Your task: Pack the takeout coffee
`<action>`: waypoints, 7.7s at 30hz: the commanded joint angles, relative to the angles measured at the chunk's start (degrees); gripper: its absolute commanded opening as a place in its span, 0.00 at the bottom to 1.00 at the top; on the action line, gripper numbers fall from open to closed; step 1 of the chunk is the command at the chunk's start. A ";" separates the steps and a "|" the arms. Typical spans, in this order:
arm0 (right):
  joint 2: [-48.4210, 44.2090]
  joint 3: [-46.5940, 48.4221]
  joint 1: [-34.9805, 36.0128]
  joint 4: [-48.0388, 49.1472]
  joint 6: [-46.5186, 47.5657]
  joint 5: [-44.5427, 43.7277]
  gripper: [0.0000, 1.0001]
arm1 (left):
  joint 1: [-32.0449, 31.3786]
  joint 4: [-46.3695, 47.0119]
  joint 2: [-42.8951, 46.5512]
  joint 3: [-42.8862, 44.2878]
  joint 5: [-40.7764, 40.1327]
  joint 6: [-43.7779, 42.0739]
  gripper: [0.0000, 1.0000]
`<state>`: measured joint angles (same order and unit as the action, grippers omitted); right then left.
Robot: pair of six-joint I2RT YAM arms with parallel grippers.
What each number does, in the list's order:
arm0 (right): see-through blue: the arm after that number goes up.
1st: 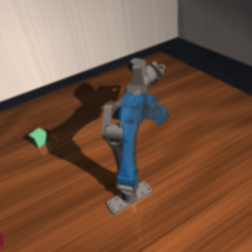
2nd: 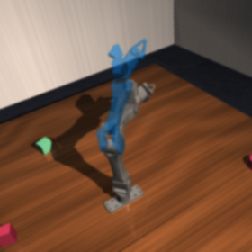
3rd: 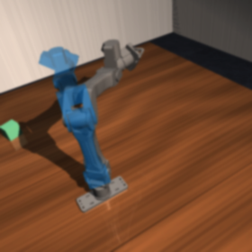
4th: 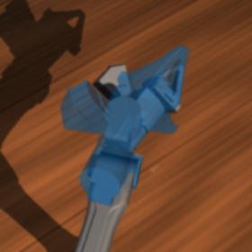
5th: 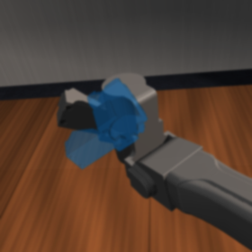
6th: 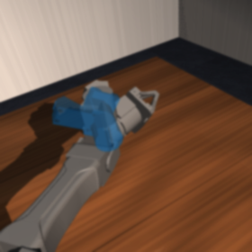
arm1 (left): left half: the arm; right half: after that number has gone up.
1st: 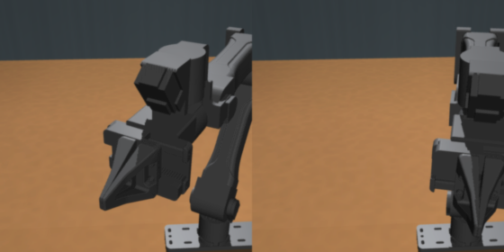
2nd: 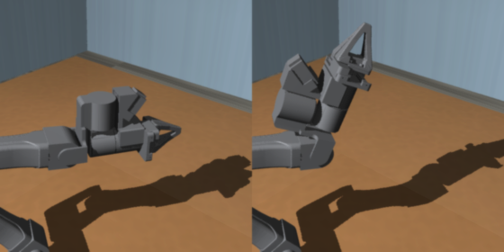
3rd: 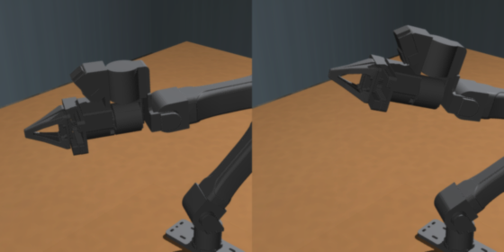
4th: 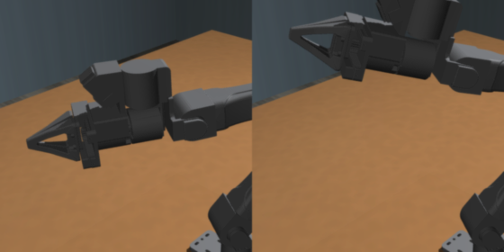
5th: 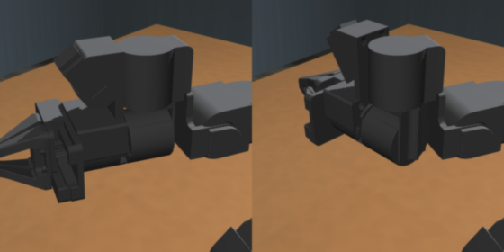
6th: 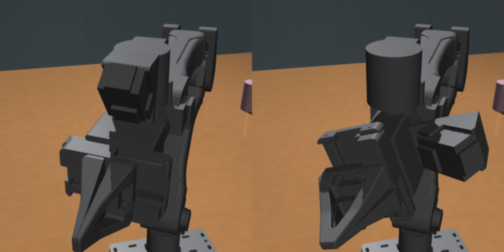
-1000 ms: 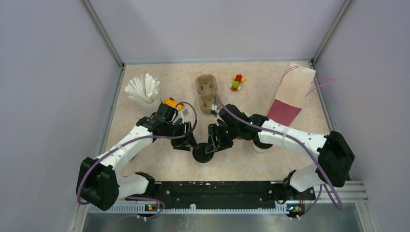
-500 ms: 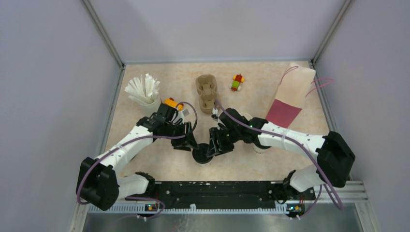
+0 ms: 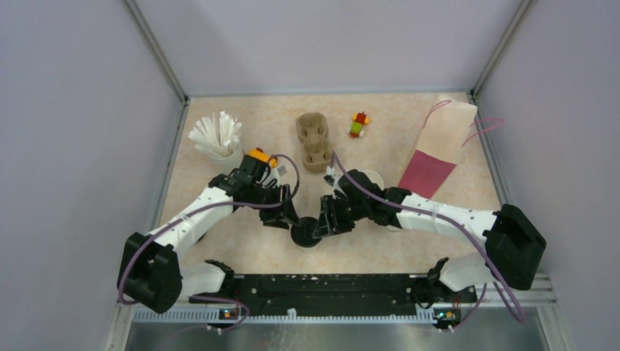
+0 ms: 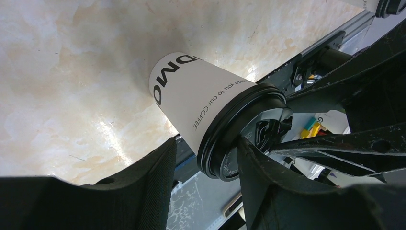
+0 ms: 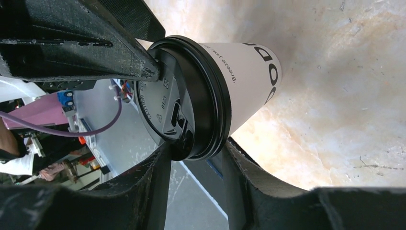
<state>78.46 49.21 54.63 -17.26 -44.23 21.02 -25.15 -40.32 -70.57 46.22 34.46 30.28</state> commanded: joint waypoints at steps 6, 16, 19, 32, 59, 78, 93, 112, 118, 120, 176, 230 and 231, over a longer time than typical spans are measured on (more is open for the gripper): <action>3.26 -9.13 0.65 -2.92 1.72 -9.72 0.39 | -0.15 -3.97 -3.42 -1.06 -7.59 -2.11 0.53; 0.19 -18.67 0.48 7.30 -0.07 -9.26 0.36 | -0.16 -4.11 -5.18 -1.14 -8.86 -2.24 0.52; 1.60 -19.75 0.50 9.53 -0.25 -8.72 0.36 | -0.14 -4.44 -5.52 -1.07 -9.25 -2.33 0.52; -3.27 -20.74 -1.23 9.05 -1.66 -9.52 0.40 | -0.12 -1.43 -5.41 0.59 -5.78 -5.30 0.53; -0.38 11.75 -5.53 -7.55 11.02 -6.34 0.55 | 0.20 -4.07 -1.21 15.06 -5.64 -8.21 0.76; 8.48 13.82 -7.39 -5.10 15.82 -0.10 0.40 | 0.27 1.91 2.01 1.25 0.89 -5.22 0.59; 6.34 0.24 -8.47 0.38 15.26 -3.89 0.33 | 0.19 -1.12 -4.13 -2.51 -5.39 -5.92 0.44; 7.63 29.26 -4.42 -24.94 16.61 -16.57 0.84 | 1.15 -9.74 8.06 23.72 -36.04 -1.72 0.99; 8.51 30.40 1.07 -25.75 16.50 -19.91 0.87 | 1.15 -11.13 15.09 24.33 -51.50 0.56 0.99; 9.38 30.97 3.16 -25.65 16.49 -20.53 0.87 | 1.15 -11.35 17.23 24.83 -54.57 0.56 0.99; 23.19 42.28 15.03 -36.10 23.29 -30.47 0.91 | 1.15 -2.22 28.26 28.74 -60.39 -7.08 0.99; -6.78 11.33 11.99 -55.37 -20.45 -47.41 0.79 | 0.68 -0.19 31.43 25.31 -54.99 -7.42 0.99; -7.20 10.73 11.52 -55.52 -20.80 -47.24 0.79 | 0.52 -0.06 31.38 25.04 -54.97 -7.36 0.99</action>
<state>73.41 61.93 68.01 -68.42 -59.90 -23.64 -24.16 -43.44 -39.27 72.14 -21.23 23.57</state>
